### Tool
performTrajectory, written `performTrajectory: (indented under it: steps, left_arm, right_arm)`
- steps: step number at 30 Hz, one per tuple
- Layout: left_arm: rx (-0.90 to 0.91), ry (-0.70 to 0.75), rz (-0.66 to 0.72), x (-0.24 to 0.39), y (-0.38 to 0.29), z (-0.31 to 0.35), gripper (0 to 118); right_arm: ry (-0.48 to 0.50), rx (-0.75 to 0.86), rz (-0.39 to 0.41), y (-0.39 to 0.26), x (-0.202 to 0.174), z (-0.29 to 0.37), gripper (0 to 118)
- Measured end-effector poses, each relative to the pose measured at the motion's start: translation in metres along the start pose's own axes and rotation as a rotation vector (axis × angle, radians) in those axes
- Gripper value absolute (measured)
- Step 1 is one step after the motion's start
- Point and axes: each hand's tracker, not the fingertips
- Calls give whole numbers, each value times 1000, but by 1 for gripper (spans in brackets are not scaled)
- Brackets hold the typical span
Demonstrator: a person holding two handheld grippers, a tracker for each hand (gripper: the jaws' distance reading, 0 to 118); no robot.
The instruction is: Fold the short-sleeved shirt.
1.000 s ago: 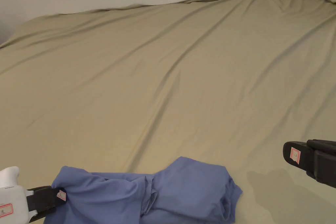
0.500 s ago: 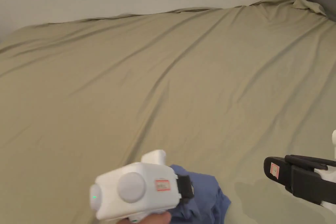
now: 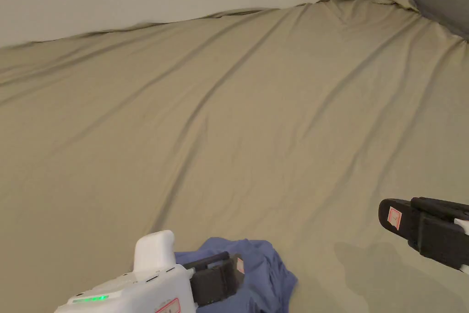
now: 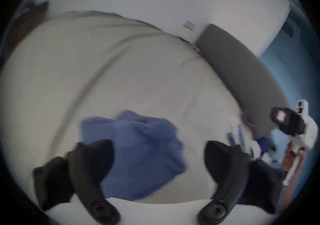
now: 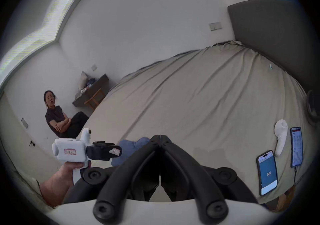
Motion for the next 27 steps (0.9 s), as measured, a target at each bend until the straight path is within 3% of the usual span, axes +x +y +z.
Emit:
performTrajectory:
  steps: [1, 2, 3, 6, 8, 10, 13, 16, 19, 23, 27]
  left_arm:
    - [3, 68, -46, -1, 0, -4, 31]
    - [-19, 116, -96, 0, -1, -15, 0]
    - [-70, 140, -85, 1, -1, -29, 0]
    - [-147, -108, -56, 27, -12, -67, 0]
    - [-200, -49, -197, 60, -30, -102, 0]
    - [-250, -38, -251, 84, -48, -132, 0]
    - [-195, -139, -190, 95, -58, -146, 0]
    - [-351, -225, -40, 88, -49, -144, 0]
    - [-200, -375, 25, 56, -32, -82, 0]
    - [-80, -225, -14, -14, -9, -6, 0]
    - [-80, -82, 54, -85, -7, 14, 0]
  right_arm:
    - [-3, 4, 0, 1, 1, 2, 2]
    - [-4, 2, 0, 2, 1, 2, 2]
    - [-9, 2, 1, 2, 1, 2, 2]
    - [-24, -14, 11, -1, -5, 1, 2]
    - [-29, -23, 21, -5, -11, 1, 2]
    - [-29, -37, 43, -7, -17, 1, 2]
    - [-27, -53, 69, -8, -23, 2, 2]
    - [-5, -46, 89, -5, -25, 2, 2]
    - [75, -30, 60, 3, -22, -9, 2]
    - [226, -181, -23, -4, -17, -72, 2]
    - [247, -446, 65, -48, -23, -169, 2]
